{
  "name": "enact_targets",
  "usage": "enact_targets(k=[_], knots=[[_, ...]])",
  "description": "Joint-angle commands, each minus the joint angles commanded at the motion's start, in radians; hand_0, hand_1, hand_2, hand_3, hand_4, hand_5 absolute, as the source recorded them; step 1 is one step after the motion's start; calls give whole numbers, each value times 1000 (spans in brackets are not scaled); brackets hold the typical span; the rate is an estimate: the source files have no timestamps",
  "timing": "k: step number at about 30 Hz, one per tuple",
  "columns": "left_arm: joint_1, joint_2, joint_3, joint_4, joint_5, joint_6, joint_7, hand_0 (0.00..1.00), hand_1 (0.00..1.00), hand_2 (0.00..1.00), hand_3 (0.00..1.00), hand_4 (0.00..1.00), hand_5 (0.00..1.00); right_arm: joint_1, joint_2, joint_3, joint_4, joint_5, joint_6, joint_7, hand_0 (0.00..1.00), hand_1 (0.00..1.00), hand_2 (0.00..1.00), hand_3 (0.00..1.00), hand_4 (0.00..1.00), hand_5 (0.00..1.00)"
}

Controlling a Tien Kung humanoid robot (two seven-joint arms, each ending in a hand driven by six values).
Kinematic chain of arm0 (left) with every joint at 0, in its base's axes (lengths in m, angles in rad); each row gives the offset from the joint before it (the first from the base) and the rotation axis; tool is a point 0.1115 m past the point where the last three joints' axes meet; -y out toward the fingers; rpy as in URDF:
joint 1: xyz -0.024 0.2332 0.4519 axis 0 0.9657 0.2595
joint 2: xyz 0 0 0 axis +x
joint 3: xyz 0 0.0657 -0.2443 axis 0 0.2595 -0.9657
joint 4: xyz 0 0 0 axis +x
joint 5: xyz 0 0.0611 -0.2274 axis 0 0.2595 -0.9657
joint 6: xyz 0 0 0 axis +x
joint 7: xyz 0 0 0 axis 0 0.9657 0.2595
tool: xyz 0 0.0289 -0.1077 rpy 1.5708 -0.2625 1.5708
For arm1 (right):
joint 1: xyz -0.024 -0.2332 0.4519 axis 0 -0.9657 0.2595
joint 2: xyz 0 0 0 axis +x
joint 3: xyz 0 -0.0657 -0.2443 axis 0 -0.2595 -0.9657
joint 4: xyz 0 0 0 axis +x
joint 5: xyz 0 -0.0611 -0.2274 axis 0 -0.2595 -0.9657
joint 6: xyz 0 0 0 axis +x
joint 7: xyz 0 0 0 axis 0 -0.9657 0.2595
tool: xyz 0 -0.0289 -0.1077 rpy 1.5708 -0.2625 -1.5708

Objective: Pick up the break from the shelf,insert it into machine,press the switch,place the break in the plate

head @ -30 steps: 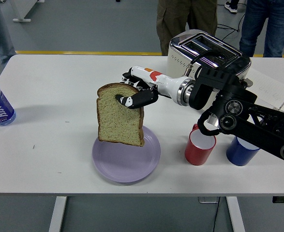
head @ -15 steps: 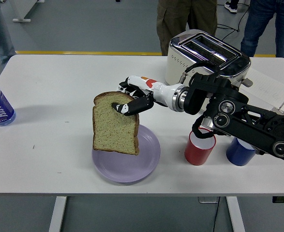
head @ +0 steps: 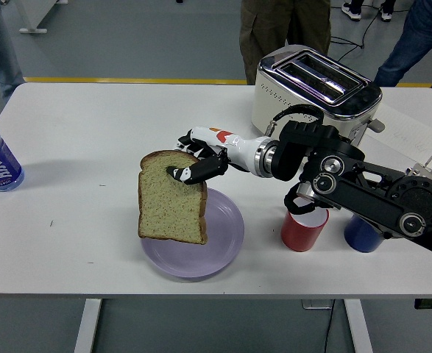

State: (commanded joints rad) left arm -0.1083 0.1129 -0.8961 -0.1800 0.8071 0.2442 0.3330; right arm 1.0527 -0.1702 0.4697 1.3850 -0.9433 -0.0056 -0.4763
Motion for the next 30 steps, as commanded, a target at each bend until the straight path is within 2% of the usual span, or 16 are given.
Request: enact_targets(k=[11, 30], knots=[[1, 0, -2, 0, 5, -1, 1, 637, 481, 450, 552, 349, 831, -15, 39, -26, -74, 31, -4, 6, 2, 2, 295, 385, 426, 83], [6, -1, -14, 0, 28, -2, 5, 637, 480, 450, 552, 346, 826, -29, 73, -51, -139, 47, -2, 6, 2, 2, 292, 384, 427, 83]])
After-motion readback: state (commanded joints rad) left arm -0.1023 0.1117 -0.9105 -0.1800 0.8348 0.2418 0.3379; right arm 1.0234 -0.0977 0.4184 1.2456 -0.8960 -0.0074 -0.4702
